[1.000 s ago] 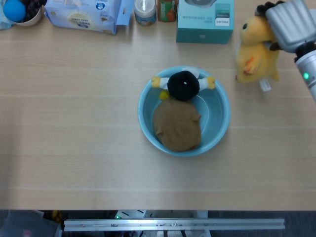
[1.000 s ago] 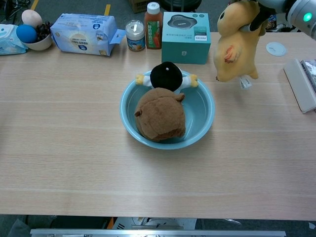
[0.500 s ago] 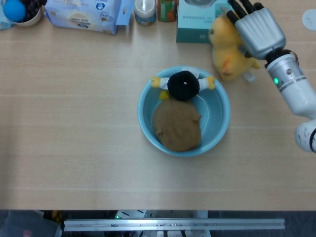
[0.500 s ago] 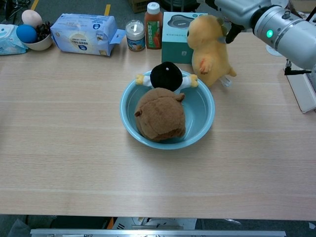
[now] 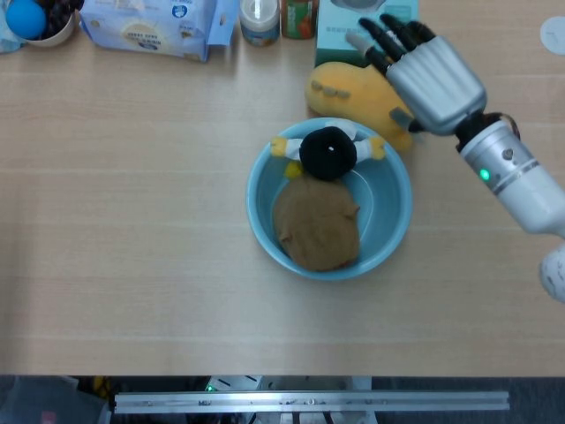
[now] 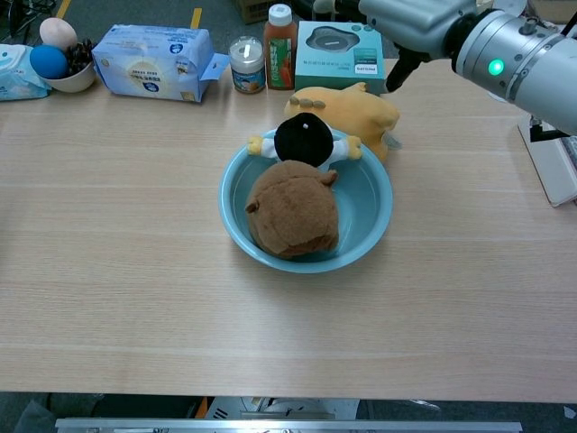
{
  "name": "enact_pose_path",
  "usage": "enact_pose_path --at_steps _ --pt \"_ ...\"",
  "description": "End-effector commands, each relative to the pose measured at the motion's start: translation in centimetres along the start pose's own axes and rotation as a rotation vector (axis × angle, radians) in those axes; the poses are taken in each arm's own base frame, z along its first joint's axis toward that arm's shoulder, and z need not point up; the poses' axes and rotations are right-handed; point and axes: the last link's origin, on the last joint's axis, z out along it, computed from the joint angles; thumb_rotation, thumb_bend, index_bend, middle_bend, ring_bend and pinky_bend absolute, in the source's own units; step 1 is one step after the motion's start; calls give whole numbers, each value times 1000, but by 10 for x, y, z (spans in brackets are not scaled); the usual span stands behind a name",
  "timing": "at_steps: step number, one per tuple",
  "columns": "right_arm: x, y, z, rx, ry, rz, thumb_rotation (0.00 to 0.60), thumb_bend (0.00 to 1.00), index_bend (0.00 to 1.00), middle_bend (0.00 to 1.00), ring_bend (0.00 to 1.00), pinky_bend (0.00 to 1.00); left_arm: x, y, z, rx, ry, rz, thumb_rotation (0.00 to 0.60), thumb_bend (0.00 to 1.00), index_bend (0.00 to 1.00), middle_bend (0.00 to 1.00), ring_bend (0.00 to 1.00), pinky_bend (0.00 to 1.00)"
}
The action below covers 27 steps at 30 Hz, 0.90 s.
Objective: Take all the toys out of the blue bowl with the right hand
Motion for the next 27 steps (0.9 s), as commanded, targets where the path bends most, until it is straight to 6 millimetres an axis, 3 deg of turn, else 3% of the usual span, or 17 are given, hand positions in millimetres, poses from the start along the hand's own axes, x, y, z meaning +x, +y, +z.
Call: enact_pose_path --at_steps 1,6,20,27 --pt "-7 -12 -14 83 -73 -28 600 213 0 58 0 191 0 1 0 -5 -1 -3 600 422 26 81 53 127" --pt "-15 -24 -17 136 -125 -102 600 214 0 63 0 192 0 -1 -1 -3 -10 -5 600 422 26 81 53 127" --pt "-37 -62 17 179 -192 -202 600 214 0 84 4 201 2 -7 -6 13 -9 -15 600 422 26 81 53 127" --pt "-47 -79 35 176 -209 -199 600 216 159 177 82 241 3 -11 -9 21 -11 -20 600 422 26 81 53 127"
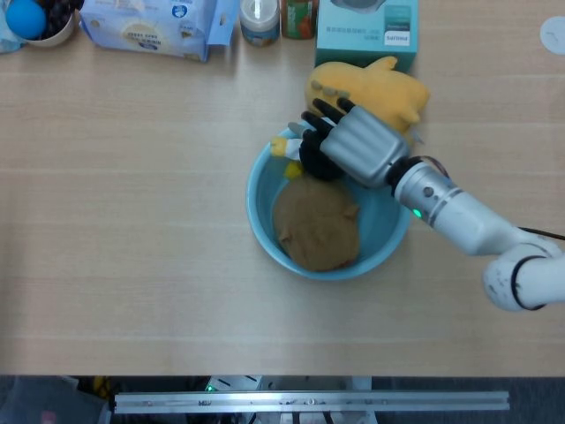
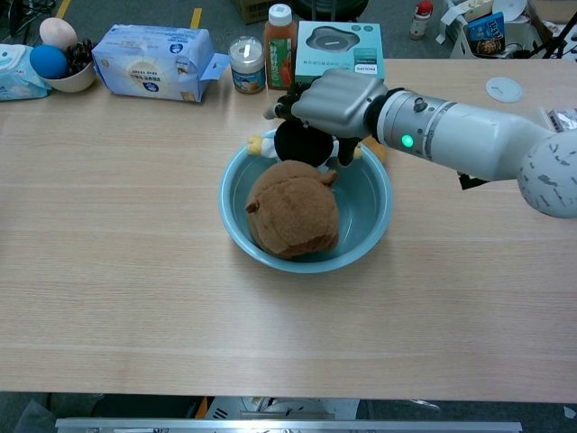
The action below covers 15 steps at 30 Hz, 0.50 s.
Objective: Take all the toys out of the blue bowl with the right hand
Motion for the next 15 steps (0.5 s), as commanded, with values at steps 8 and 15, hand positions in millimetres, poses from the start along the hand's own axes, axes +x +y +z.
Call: enact_pose_path --at_steps 8,15 --pt "7 -4 12 -32 73 53 600 293 563 448 433 699 1 -6 -3 15 3 -3 600 422 44 81 53 127" --pt "36 22 2 -89 194 201 600 299 582 462 467 734 0 -4 -1 7 1 -3 600 422 45 81 53 128"
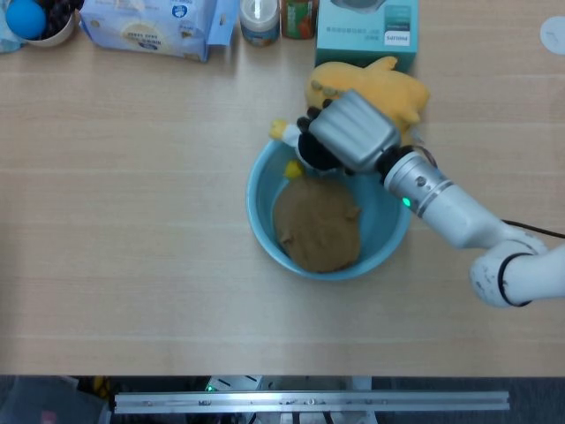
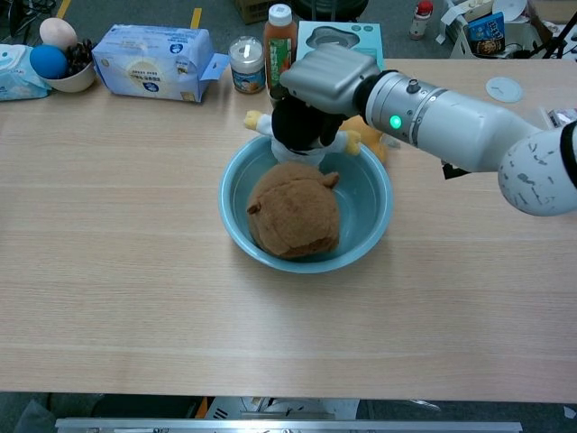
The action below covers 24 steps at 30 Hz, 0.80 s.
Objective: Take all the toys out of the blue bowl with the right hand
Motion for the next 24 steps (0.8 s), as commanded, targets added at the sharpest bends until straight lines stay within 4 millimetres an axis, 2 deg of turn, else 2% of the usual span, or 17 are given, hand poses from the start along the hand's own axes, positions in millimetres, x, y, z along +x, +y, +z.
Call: enact_pose_path --at_steps 1,5,10,14,17,19,21,23,24 --pt "22 15 -3 -41 90 70 600 299 582 462 467 733 0 1 1 -5 0 1 600 422 45 81 53 128" --pt "39 28 5 -87 184 120 600 298 582 462 468 734 0 4 1 -17 -10 -17 600 422 45 81 53 128" --pt "46 35 23 -135 239 138 600 298 582 462 468 733 3 4 0 -14 -5 -8 600 422 45 81 53 127" --pt "44 33 37 -156 248 163 600 299 582 462 464 726 3 2 -1 -5 -7 -4 600 422 45 81 53 127" --pt "35 32 49 -177 208 118 600 298 565 445 421 670 3 3 -1 -4 -11 -2 600 423 45 81 53 127" --pt "28 31 56 -191 164 97 600 299 468 383 345 563 3 3 -2 -5 -11 -1 600 422 45 81 53 128" --pt "21 30 63 -210 111 88 600 299 285 279 243 438 3 4 -2 -7 -10 0 600 422 45 81 53 127" --pt "17 27 69 -222 67 83 600 299 63 118 111 283 4 4 -2 -5 -8 1 600 422 45 81 53 127" --pt "16 26 71 -225 58 79 600 299 18 62 64 231 4 4 -2 -5 -8 2 600 422 45 81 53 127"
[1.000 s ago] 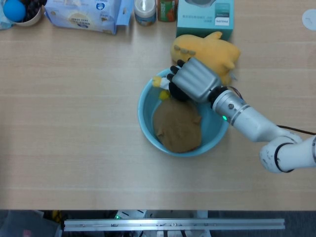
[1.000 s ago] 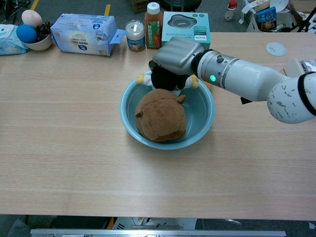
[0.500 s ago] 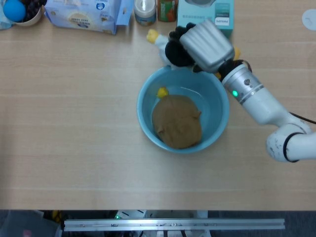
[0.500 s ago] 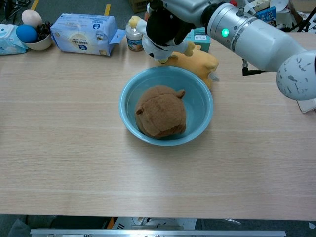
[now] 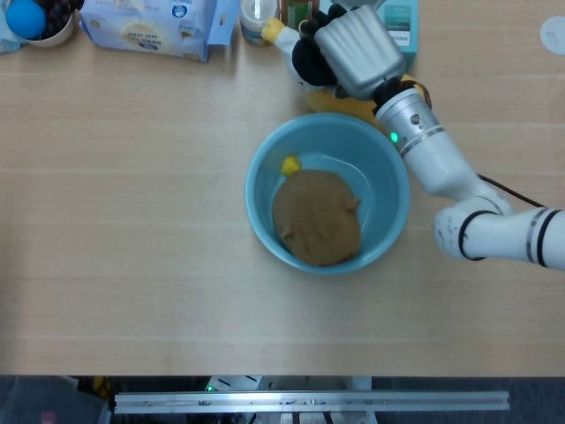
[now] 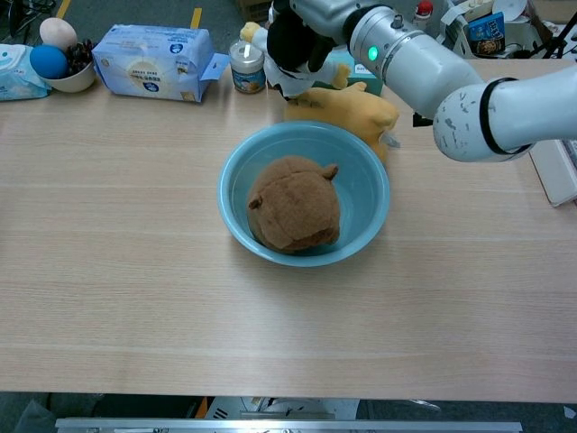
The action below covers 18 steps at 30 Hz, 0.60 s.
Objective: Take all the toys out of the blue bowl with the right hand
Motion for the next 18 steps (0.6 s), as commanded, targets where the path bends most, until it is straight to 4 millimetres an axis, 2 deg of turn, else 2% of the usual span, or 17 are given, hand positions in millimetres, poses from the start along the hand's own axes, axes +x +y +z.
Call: enact_pose_path --at_steps 1,4,9,14,18 --pt "-11 -13 11 -11 -80 -33 600 298 0 19 24 184 0 0 0 0 0 2 600 422 45 81 53 127" --pt "-6 -21 11 10 -72 -18 600 292 0 0 0 118 1 0 -1 3 1 2 600 422 45 81 53 127" --pt "5 -25 -4 78 -50 16 600 286 0 0 0 106 0 -2 -1 12 -2 3 600 423 45 81 53 127" --pt "19 -25 -33 164 -70 60 600 280 0 0 0 106 0 2 0 -2 -3 4 600 422 45 81 53 127" --pt "25 -17 -65 227 -106 62 600 216 0 0 0 106 -1 2 1 0 -5 5 600 422 46 81 53 127"
